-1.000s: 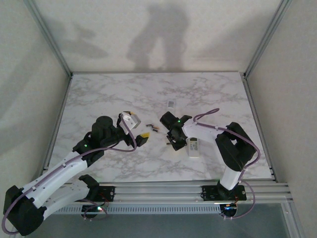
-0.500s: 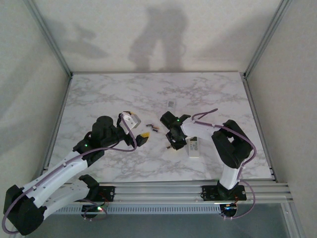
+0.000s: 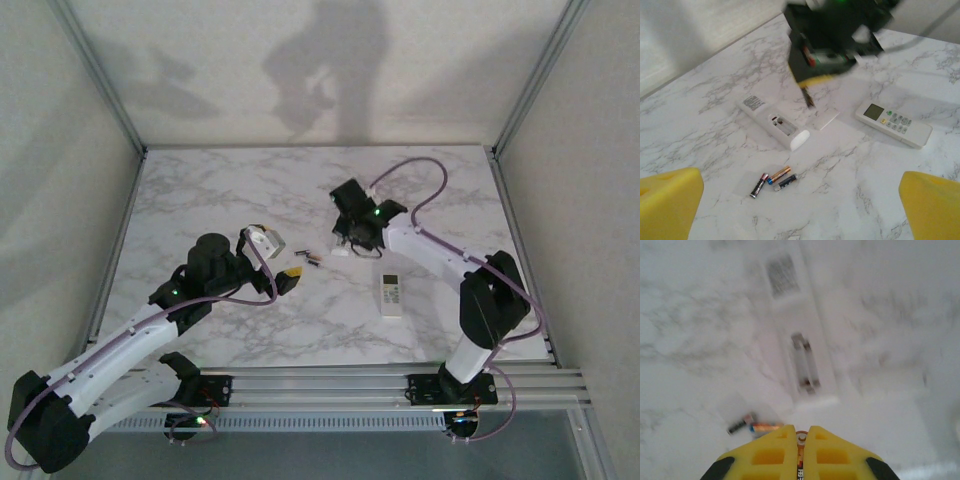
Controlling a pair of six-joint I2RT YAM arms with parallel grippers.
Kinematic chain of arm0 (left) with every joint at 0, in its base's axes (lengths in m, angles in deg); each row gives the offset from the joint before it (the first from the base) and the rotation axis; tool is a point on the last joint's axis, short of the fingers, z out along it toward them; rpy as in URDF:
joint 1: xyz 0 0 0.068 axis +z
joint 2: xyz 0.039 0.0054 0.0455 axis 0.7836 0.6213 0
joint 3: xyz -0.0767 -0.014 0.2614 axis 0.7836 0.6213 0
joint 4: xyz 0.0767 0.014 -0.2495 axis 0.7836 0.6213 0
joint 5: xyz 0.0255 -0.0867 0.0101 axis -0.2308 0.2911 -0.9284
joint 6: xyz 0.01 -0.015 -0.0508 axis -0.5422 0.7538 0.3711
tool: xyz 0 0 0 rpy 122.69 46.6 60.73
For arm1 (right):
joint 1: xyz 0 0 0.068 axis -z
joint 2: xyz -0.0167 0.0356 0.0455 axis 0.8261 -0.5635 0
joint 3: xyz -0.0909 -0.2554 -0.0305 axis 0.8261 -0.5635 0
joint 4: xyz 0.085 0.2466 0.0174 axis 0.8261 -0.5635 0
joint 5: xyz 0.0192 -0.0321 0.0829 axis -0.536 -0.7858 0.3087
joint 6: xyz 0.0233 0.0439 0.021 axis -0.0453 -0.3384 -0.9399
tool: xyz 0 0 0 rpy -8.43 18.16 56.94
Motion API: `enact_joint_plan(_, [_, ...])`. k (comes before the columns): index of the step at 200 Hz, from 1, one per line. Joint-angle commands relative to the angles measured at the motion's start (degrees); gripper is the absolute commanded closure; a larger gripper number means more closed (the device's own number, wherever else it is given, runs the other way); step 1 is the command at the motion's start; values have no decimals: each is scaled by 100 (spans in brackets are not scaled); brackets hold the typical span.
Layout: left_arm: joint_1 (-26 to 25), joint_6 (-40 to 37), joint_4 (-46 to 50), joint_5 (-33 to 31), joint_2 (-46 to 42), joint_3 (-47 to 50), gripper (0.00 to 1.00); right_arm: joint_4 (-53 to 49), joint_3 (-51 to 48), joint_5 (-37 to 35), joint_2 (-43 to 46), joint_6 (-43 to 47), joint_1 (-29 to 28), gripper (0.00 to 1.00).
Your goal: Load the batteries into the remote control
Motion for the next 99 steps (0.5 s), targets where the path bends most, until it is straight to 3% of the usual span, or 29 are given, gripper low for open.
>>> enact_joint_plan(1, [-6, -2, -23, -52, -28, -75, 1, -149, 634, -60, -567, 1526, 248, 95])
enact_joint_plan(40, [1, 8, -137, -155, -203, 35, 0, -288, 1607, 698, -1422, 2250, 468, 94])
enact_joint_plan(99, [14, -4, -68, -161, -142, -9, 1, -504, 2031, 546, -2163, 2336, 467, 94])
